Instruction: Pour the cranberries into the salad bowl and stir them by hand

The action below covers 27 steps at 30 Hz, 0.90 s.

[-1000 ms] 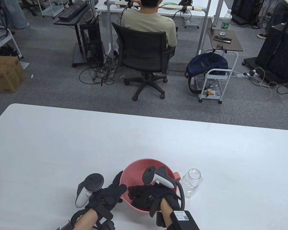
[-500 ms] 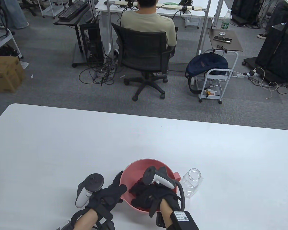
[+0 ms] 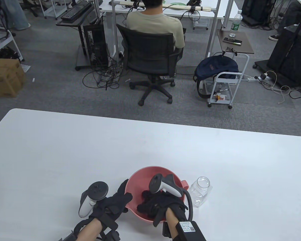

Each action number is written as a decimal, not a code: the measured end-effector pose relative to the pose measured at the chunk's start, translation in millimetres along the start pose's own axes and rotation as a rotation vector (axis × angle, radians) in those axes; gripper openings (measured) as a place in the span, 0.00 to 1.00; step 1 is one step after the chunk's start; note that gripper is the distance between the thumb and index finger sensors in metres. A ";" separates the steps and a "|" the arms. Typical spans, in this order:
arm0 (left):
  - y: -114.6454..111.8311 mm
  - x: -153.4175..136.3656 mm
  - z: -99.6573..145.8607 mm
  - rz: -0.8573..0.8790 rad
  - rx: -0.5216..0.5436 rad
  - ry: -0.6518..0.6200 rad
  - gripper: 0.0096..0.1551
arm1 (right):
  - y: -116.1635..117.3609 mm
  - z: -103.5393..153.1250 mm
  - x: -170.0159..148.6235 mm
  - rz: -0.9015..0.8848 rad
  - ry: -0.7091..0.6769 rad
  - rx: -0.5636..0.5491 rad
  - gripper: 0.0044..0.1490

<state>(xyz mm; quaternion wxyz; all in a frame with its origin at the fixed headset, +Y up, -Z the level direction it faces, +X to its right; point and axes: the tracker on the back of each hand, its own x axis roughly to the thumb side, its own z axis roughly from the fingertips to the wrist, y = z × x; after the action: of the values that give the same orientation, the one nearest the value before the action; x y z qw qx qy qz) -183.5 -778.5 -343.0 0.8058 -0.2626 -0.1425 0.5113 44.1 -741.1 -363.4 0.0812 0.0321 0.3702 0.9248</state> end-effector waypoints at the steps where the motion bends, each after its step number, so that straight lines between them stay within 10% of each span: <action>1: 0.1 0.1 0.1 -0.001 0.000 0.000 0.45 | 0.0 -0.5 -0.8 -0.007 0.013 0.006 0.56; 13: 0.8 0.2 0.0 0.000 0.000 0.000 0.45 | -0.4 -2.5 -3.1 -0.014 0.048 -0.002 0.59; 27: 1.1 -0.1 -0.2 -0.003 -0.001 -0.003 0.45 | 1.9 -6.3 1.7 0.077 0.032 0.016 0.31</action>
<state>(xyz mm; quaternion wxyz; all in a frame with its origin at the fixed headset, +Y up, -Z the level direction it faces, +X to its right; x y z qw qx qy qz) -184.2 -778.2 -343.8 0.8064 -0.2619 -0.1442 0.5103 41.5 -746.4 -366.7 0.0392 0.0321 0.3772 0.9248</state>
